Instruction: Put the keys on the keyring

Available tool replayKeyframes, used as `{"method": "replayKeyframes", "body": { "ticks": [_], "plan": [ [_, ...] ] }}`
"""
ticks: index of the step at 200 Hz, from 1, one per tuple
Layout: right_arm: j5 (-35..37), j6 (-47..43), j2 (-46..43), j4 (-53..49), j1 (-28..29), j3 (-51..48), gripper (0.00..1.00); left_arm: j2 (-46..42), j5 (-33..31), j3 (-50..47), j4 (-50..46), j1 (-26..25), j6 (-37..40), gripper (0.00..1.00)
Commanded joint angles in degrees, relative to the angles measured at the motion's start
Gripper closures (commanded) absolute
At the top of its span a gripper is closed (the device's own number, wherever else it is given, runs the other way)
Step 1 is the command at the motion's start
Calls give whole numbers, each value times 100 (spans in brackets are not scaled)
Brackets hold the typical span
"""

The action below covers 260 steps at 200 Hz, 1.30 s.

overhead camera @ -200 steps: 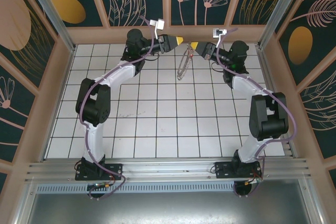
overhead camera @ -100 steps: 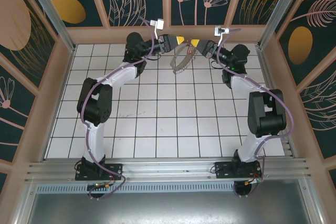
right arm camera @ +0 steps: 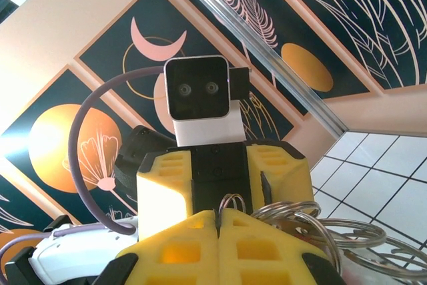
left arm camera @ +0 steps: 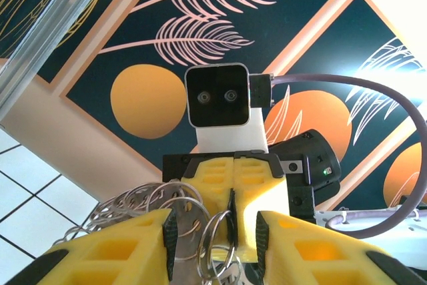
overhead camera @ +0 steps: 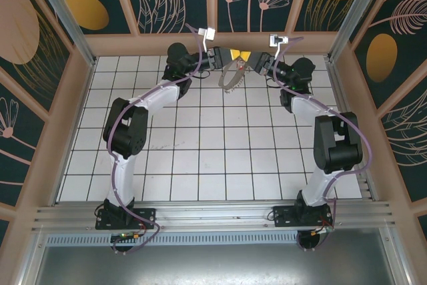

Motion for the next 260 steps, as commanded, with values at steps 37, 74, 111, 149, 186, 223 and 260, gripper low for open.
{"method": "replayKeyframes", "body": {
  "ticks": [37, 74, 111, 149, 186, 223, 260],
  "plan": [
    [-80, -66, -44, 263, 58, 41, 100, 3, 13, 200, 270, -16, 39, 72],
    [-79, -114, -47, 192, 53, 57, 100, -11, 30, 168, 328, -17, 23, 83],
    [-80, -118, -32, 167, 51, 66, 100, -11, 30, 176, 387, -17, 7, 94],
    [-148, -165, -38, 29, 56, 133, 100, -13, 22, 140, 582, -17, -88, 100],
    [-96, -491, -436, -306, -103, -82, 60, -138, -122, -26, 752, -17, -119, 100],
    [-84, -834, -783, -583, -194, -414, 57, -198, -180, -55, 932, -17, -244, 100],
    [-158, -858, -767, -474, -181, -518, 54, -197, -169, -43, 1179, -17, -467, 100]
  ]
}}
